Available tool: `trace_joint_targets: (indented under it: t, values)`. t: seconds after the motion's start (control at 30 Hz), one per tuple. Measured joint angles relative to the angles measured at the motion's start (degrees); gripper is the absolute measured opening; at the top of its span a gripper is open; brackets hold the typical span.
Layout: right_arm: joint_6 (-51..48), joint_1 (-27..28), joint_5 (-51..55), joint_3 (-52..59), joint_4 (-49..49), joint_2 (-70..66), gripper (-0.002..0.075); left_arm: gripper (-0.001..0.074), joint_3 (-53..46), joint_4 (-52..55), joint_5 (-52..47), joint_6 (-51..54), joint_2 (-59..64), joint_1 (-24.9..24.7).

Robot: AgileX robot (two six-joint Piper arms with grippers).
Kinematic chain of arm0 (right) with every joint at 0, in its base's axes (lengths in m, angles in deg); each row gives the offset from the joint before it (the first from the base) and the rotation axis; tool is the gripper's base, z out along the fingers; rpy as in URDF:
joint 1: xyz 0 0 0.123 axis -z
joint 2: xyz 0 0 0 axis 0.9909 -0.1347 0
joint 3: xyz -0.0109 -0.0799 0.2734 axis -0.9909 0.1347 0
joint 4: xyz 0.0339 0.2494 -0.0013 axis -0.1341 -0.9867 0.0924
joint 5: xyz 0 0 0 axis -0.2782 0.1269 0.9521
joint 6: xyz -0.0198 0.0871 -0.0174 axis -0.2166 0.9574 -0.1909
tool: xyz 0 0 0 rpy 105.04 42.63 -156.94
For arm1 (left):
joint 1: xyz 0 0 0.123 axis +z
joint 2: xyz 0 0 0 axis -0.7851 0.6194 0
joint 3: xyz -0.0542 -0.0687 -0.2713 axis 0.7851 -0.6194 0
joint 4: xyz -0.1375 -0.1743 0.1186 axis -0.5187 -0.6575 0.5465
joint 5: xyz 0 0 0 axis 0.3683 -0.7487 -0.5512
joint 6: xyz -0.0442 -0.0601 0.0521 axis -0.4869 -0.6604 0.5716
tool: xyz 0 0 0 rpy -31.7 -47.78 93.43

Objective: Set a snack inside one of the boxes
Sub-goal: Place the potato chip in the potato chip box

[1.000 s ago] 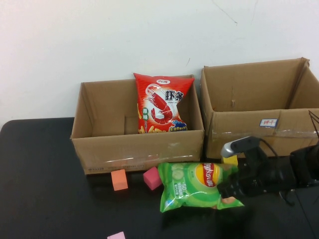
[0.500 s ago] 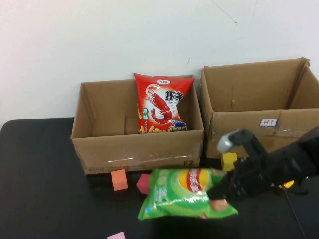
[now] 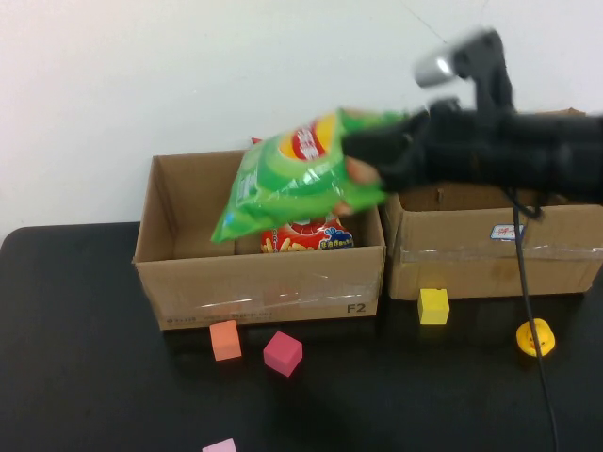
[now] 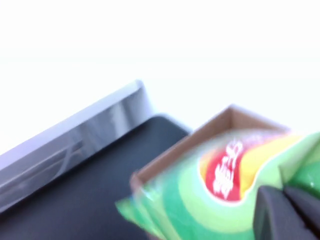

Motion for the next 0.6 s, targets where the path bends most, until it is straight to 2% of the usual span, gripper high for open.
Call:
trace_joint_targets:
  t: [0.27, 0.33, 0.4, 0.53, 0.6]
  values:
    - [-3.21, -5.68, -6.60, -21.08, -1.32, -18.38, 0.0009, -0.0001, 0.00, 0.00, 0.04, 0.00, 0.00, 0.00]
    - [-1.26, -6.55, -9.56, -25.07, -1.56, -23.26, 0.0039, -0.0001, 0.00, 0.00, 0.04, 0.00, 0.00, 0.00]
    - [3.10, -6.92, -11.22, -27.54, -1.69, -27.15, 0.0113, -0.0001, 0.00, 0.00, 0.04, 0.00, 0.00, 0.00]
    - [12.47, -6.92, -11.41, -28.35, -0.55, -30.25, 0.0386, -0.0001, 0.00, 0.00, 0.04, -0.05, 0.00, 0.00]
    - [15.24, -6.82, -9.06, -28.76, 3.29, -30.09, 0.0479, -0.0001, 0.00, 0.00, -0.08, -0.05, 0.00, 0.00]
